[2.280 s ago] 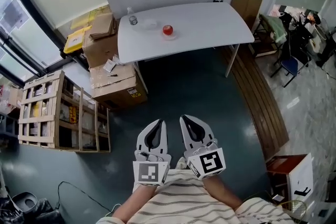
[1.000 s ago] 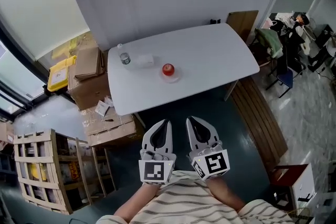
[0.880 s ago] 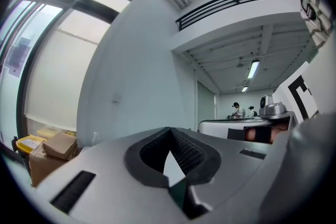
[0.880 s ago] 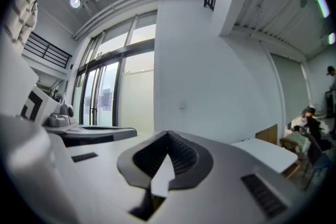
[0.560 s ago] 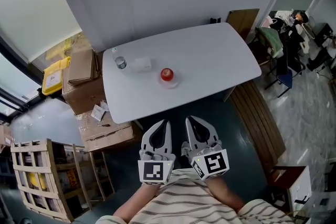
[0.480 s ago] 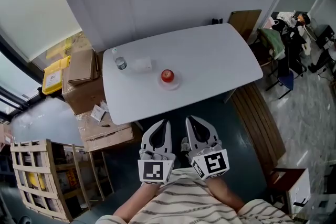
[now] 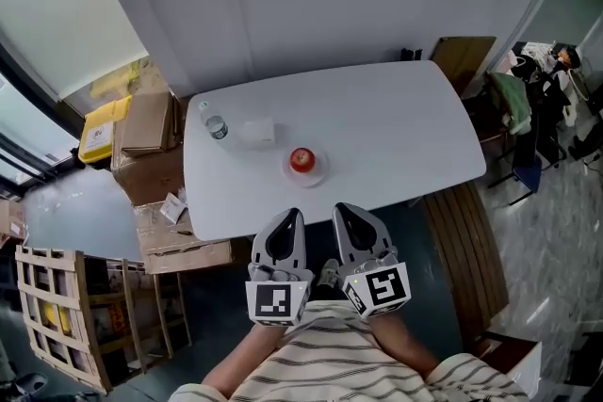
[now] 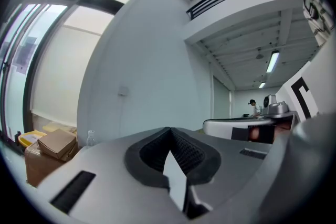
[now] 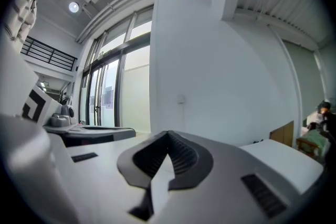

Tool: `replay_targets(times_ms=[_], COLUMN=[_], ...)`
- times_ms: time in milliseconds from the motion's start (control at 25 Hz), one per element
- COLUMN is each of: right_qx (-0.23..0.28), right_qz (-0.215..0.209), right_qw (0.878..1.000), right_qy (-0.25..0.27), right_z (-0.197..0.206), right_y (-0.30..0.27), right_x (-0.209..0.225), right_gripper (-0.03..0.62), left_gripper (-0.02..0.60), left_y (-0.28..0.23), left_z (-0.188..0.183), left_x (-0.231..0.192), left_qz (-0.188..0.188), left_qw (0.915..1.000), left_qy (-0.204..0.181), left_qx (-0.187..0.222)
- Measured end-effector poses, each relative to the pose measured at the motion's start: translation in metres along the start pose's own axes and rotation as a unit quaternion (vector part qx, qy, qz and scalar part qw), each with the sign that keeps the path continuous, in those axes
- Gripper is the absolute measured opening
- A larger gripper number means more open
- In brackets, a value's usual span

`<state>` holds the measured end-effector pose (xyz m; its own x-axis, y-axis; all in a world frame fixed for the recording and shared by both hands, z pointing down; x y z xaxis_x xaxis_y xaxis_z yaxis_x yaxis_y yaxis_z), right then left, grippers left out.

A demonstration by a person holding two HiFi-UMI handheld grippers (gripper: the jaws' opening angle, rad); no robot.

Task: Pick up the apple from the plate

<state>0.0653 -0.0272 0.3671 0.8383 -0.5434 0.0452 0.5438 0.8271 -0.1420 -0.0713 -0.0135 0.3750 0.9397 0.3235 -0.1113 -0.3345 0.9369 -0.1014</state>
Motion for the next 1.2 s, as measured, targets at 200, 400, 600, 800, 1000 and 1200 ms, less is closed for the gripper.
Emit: replay_targets(times_ms=[200,400,600,800,1000,1200], right_qx=[-0.010,-0.012,-0.021,-0.029,-0.053,-0.068], right_qz=[-0.025,-0.043,-0.054,-0.055,-0.057,-0.051], right_qw=[1.000,0.999,0.998,0.998,0.996,0.996], right_qy=[-0.005,-0.012,-0.018,-0.022,-0.032,-0.034], right_z=[0.005,0.008,0.013,0.015,0.028,0.036], right_y=[-0.023,-0.036,-0.044,-0.053,-0.064,-0.077], right_x=[0.033,0.059,0.073,0.077,0.075,0.076], right_gripper=[0.003,0.003,0.003,0.003,0.003,0.003], left_gripper=[0.005,0.005,0.005,0.005,0.005,0.005], left_y=[-0.037,-0.063,-0.077,-0.087,-0.096,-0.110], left_z=[0.009,0.016,0.017,0.026,0.038,0.055], left_x=[0.004,0.008,0.012,0.004,-0.007,-0.020], left_qz=[-0.022,-0.042,-0.051,-0.058,-0.060,-0.054], left_qw=[0.9996,0.9988,0.9983,0.9974,0.9959,0.9945], left_qy=[0.001,0.000,0.003,0.005,0.014,0.015], left_qx=[-0.015,-0.024,-0.030,-0.044,-0.066,-0.089])
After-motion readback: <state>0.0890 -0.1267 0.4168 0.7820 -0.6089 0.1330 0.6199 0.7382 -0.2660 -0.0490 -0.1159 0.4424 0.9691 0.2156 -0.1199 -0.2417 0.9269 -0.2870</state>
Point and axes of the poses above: the fingertips, and each gripper's own axes: y backward along the fingers, x to its right, z out of its underside, the point moved 7 cm from there along y, backward along the fingers, and after that the axes turned 3 degrees about -x, right-handed, at the moved point
